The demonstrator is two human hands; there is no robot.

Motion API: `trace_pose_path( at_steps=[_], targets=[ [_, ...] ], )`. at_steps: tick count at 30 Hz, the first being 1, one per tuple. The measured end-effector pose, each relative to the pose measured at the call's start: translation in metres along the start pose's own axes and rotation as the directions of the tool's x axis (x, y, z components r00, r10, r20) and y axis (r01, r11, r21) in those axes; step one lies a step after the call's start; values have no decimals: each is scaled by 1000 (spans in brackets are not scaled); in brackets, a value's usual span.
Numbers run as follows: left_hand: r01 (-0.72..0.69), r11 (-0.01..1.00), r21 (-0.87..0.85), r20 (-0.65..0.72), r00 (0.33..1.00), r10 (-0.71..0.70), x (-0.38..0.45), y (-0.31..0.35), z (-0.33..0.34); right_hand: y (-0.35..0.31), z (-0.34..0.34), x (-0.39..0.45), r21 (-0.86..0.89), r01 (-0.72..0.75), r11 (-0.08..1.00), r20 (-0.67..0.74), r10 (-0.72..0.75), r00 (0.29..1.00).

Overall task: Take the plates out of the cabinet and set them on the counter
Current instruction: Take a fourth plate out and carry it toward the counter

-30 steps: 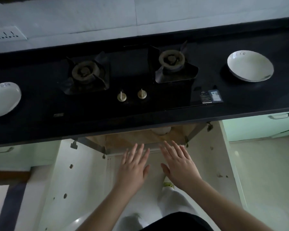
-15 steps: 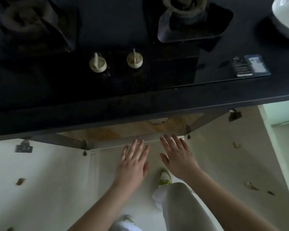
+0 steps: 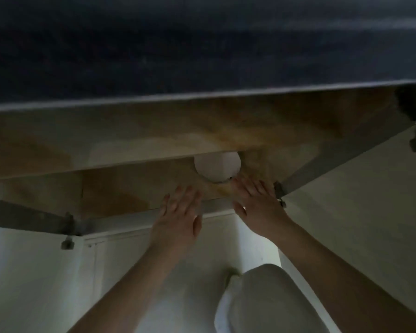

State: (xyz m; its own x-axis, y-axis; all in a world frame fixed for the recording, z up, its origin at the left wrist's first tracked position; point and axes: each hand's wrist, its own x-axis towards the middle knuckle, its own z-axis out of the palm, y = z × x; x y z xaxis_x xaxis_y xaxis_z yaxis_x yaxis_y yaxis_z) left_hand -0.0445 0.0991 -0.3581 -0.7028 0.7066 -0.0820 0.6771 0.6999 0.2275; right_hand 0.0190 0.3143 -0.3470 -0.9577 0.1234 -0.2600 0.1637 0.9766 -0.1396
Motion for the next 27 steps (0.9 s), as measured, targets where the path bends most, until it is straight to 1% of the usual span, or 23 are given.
trace_pose_path(
  at_steps=[4,8,11,17,20,22,24,26,27],
  targets=[
    [-20,998,62,-22,1000,22,24,-22,44,17,44,31,-26,8,1000,4,-8,1000],
    [-24,987,156,13,1000,22,46,-39,83,30,81,53,-14,-14,1000,-9,14,1000],
    [-24,989,147,72,997,14,64,-53,117,41,107,71,-29,-21,999,-15,21,1000],
    [-44,980,195,74,997,30,90,-72,157,49,171,93,-112,50,993,9,-49,999],
    [-54,979,195,77,996,39,99,-83,174,52,191,106,-77,31,997,4,-31,1000],
    [-57,984,171,70,996,46,110,-86,186,58,198,120,-35,0,999,-23,0,1000],
    [-54,995,84,62,997,49,125,-88,200,69,202,136,0,-25,1000,-61,25,998],
    [-24,994,-104,45,999,29,140,-91,213,83,203,151,21,-13,1000,-117,16,993],
    [8,975,-221,28,1000,-2,149,-92,218,90,202,159,45,-1,999,-150,8,989]
  ],
)
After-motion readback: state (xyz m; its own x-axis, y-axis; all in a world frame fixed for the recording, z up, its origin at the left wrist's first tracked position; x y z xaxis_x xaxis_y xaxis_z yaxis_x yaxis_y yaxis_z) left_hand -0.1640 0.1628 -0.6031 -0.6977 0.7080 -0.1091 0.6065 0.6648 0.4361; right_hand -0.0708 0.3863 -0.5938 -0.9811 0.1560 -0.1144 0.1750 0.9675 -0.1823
